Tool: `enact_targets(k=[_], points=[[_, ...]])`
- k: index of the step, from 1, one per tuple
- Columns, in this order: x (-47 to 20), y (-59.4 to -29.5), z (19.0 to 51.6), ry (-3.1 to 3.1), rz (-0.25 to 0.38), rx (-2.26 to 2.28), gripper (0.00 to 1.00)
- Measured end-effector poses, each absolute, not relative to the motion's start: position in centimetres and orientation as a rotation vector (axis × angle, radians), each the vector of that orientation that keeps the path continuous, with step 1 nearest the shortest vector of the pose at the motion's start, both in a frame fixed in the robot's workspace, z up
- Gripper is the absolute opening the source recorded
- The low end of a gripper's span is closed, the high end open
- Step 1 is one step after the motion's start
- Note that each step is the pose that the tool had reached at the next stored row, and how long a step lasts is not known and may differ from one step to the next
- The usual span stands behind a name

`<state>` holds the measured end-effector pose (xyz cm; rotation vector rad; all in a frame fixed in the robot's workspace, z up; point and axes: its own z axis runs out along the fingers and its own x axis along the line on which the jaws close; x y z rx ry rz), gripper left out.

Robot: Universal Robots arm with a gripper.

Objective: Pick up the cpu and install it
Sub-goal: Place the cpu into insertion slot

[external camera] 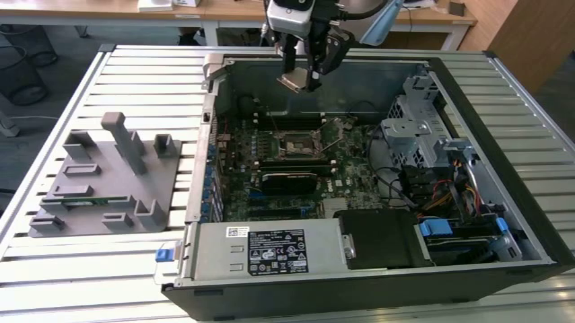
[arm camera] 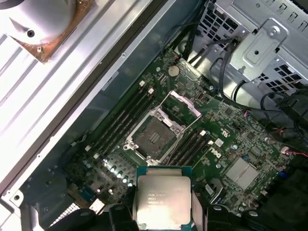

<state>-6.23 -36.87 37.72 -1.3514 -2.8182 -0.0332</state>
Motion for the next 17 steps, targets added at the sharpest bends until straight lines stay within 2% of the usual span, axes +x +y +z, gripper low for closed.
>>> enact_targets(k=[17], points=[[-6.2,-35.8,37.4,-2.748,-0.027,-1.497,0.54]])
